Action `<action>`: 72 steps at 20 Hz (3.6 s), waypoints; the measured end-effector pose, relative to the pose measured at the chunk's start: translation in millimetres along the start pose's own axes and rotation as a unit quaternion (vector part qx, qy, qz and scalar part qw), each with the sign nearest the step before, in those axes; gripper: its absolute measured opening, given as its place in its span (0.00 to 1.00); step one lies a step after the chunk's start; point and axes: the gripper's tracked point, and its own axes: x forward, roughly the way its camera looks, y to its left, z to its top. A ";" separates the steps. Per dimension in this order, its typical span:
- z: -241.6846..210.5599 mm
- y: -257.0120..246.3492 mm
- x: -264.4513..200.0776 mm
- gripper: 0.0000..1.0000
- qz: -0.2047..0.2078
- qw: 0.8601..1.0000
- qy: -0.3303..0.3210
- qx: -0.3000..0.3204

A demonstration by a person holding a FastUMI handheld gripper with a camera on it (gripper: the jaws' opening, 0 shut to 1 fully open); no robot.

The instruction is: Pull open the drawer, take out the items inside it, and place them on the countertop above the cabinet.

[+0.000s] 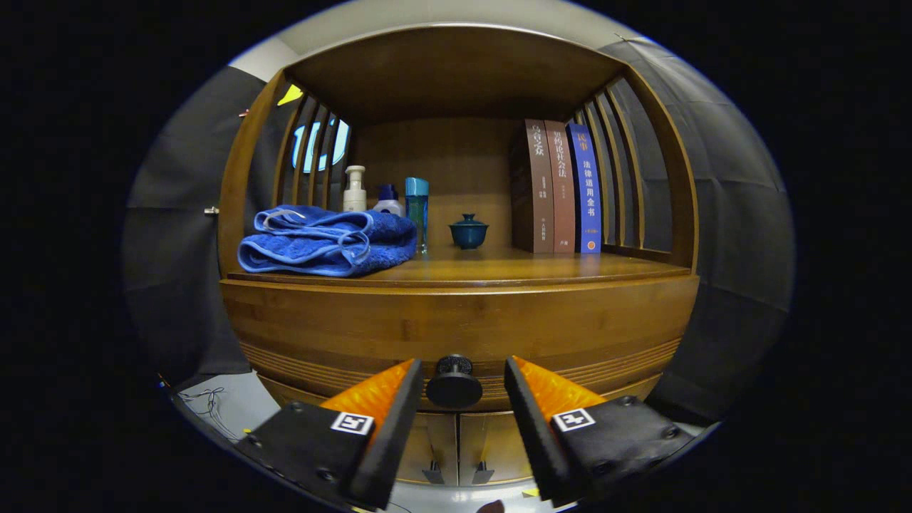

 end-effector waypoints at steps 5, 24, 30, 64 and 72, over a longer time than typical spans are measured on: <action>-6.7 3.7 15.0 0.50 -0.002 1.000 0.003 -0.020; -17.1 0.2 -117.0 0.29 0.009 1.000 0.018 -0.006; -20.3 -1.0 -149.8 0.29 0.007 1.000 0.020 -0.001; 132.7 5.0 -145.4 0.98 0.047 0.992 0.111 -0.026; 69.9 14.3 -67.4 0.97 0.056 0.947 0.312 -0.043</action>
